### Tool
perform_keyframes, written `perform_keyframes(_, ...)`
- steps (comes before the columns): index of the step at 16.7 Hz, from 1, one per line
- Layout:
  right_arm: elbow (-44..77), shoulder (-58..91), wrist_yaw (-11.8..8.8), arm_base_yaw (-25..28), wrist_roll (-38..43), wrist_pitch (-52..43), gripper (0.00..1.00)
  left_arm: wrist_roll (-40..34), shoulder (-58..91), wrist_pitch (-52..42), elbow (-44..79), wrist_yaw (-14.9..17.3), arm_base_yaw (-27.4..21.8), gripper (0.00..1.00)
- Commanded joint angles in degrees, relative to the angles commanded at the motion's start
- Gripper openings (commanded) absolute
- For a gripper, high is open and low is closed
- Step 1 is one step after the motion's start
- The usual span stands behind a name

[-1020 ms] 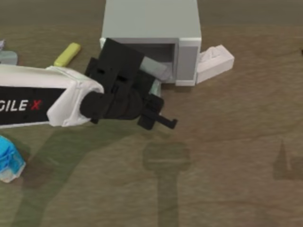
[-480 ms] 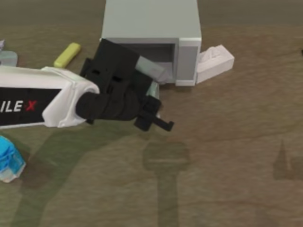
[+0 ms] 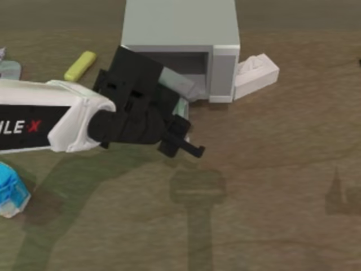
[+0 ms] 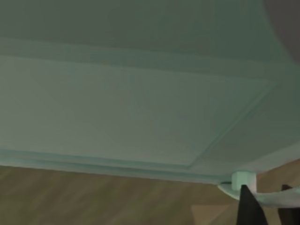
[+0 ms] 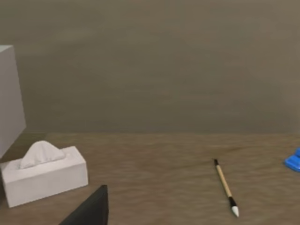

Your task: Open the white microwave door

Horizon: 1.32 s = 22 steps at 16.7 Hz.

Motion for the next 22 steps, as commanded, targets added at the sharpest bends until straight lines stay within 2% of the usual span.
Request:
perform_keyframes(18,0.0,0.0,0.0,0.0,0.0,0.0,1.0,0.0,0.0,0.0,0.0,0.0,0.0,0.0)
perform_keyframes(22,0.0,0.0,0.0,0.0,0.0,0.0,1.0,1.0,-0.4,-0.1,-0.5,1.3,0.3,0.0)
